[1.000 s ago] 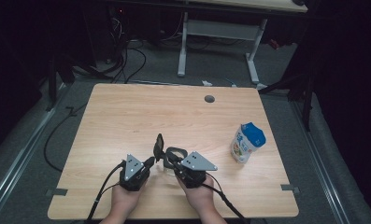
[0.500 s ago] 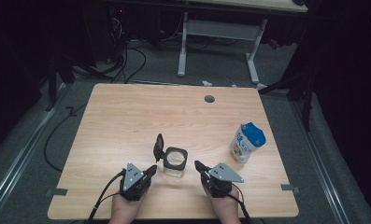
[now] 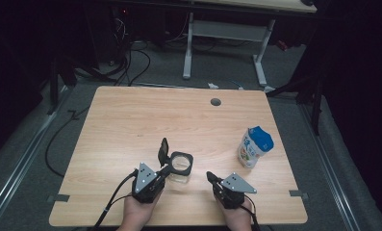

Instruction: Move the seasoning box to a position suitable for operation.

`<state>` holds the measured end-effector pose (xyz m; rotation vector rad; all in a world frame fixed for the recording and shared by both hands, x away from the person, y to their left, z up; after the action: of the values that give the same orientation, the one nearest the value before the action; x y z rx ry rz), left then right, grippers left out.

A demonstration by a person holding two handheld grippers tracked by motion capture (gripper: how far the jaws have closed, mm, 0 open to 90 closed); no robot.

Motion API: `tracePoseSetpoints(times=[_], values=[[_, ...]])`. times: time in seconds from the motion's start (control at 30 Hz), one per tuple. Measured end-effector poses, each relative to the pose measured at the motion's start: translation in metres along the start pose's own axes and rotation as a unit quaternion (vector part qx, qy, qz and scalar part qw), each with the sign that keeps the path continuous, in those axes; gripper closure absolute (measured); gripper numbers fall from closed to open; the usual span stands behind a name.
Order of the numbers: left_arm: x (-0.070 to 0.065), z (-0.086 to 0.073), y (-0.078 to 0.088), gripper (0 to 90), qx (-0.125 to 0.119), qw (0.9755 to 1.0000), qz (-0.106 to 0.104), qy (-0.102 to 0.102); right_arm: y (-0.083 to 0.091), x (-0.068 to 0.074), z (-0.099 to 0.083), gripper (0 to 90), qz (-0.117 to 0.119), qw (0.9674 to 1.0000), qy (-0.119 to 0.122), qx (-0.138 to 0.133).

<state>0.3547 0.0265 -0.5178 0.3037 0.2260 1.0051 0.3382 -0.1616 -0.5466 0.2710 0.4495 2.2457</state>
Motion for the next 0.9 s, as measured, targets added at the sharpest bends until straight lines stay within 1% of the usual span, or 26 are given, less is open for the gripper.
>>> tracePoseSetpoints(times=[0.17,0.2,0.3,0.33,0.43,0.47,0.57,0.6,0.67,0.73,0.83,0.9], values=[[0.008,0.0,-0.001,89.9,-0.001,0.9999,0.01,-0.002,-0.001,0.001,0.0,89.7,0.0,1.0,-0.001,0.0],[0.009,0.001,-0.001,90.0,-0.002,1.0,0.009,0.0,-0.001,0.001,0.0,89.7,0.001,1.0,-0.001,0.0],[0.014,0.001,-0.003,90.0,0.0,0.9999,0.014,-0.002,-0.001,0.001,0.0,89.7,0.002,1.0,0.001,0.002],[0.017,0.001,-0.004,90.0,0.001,0.9998,0.019,-0.004,-0.001,0.001,0.0,89.7,0.002,1.0,0.001,0.002],[0.022,0.001,-0.007,90.0,0.004,0.9998,0.018,-0.001,-0.001,0.001,0.0,89.7,0.0,1.0,0.0,0.002],[0.024,0.002,-0.008,90.0,0.004,0.9998,0.022,-0.002,-0.001,0.0,0.0,89.7,0.0,1.0,0.0,0.002],[0.029,0.003,-0.01,89.9,0.005,0.9997,0.024,-0.003,0.0,0.0,0.0,89.7,0.0,1.0,-0.001,0.002],[0.03,0.003,-0.011,90.0,0.006,0.9997,0.022,-0.002,0.0,0.0,-0.001,89.7,0.0,1.0,-0.001,0.002],[0.033,0.004,-0.013,90.0,0.006,0.9996,0.027,-0.005,0.0,0.0,-0.001,89.7,0.0,1.0,-0.002,0.003],[0.034,0.005,-0.014,89.9,0.005,0.9997,0.025,-0.005,-0.001,-0.001,-0.001,89.6,0.0,1.0,-0.001,0.003],[0.04,0.006,-0.017,90.0,0.006,0.9995,0.029,-0.009,-0.001,-0.001,-0.002,89.6,0.001,1.0,-0.003,0.004],[0.044,0.007,-0.019,89.9,0.008,0.9996,0.026,-0.008,-0.001,-0.001,-0.002,89.6,0.0,1.0,-0.003,0.005]])
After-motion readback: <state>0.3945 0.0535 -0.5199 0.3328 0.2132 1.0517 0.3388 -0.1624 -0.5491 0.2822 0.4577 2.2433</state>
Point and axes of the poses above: each handheld gripper's, and its own axes: y roughly backward along the jaws, z roughly out of its top, x roughly to its left, the point moved 8 cm from there along -y, roughly forward along the jaws, and after that the axes turned 9 degrees about z, right-handed, at the moved point
